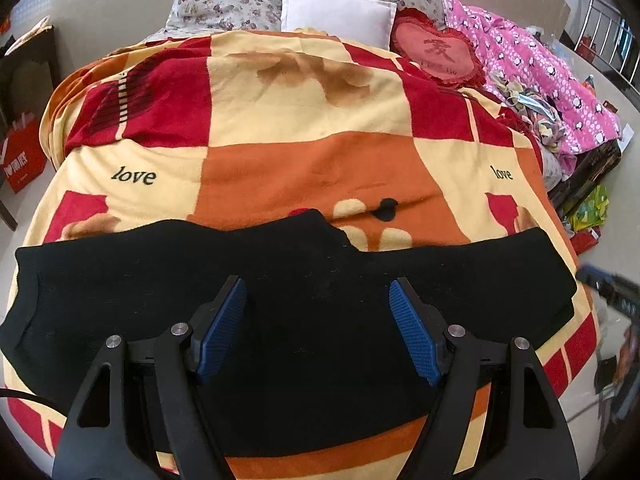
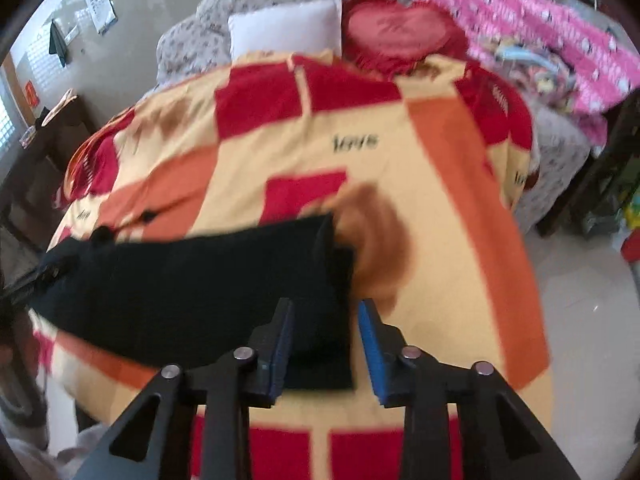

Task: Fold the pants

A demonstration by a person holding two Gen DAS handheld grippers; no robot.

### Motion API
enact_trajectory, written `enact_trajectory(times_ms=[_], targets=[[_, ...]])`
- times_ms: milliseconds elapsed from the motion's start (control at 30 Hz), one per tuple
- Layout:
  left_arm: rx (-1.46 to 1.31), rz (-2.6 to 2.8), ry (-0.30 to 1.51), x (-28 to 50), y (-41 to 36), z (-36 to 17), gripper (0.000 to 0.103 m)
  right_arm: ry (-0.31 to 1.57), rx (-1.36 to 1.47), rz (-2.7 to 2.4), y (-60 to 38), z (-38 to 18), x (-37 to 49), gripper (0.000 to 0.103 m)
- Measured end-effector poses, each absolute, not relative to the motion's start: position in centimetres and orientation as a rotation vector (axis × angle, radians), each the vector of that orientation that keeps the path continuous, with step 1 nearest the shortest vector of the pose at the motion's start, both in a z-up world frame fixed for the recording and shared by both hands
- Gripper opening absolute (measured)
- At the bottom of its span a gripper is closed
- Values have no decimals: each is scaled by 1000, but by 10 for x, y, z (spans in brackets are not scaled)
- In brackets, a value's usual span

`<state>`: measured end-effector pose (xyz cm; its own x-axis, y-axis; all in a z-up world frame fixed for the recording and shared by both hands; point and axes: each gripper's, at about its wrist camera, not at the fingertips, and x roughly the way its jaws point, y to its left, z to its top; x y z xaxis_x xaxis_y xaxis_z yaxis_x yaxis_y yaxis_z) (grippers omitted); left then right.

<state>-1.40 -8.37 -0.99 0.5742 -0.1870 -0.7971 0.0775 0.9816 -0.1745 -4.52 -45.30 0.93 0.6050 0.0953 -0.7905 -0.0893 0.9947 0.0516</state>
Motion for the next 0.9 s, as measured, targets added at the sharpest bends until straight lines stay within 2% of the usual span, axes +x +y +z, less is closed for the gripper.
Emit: enact_trajectory(times_ms=[167, 233, 300, 533, 633, 900], targets=[[-105, -145, 951, -15, -84, -11, 75, 917, -57, 147, -434, -9, -9, 32], [-109, -138, 951, -15, -82, -10, 75, 955, -74, 141, -431, -25, 3, 12], [-119, -132, 949, -15, -78, -8, 75, 932, -39, 136, -436, -25, 0, 8], [-134, -149, 934, -18, -79, -2, 75, 877, -159, 67, -433, 7, -40, 2], [-104, -153, 962, -16, -88, -9, 75, 908, -169, 28, -439, -7, -34, 1], [-98, -162, 955, -19, -91, -8, 75, 869, 30, 123, -454, -5, -32, 4]])
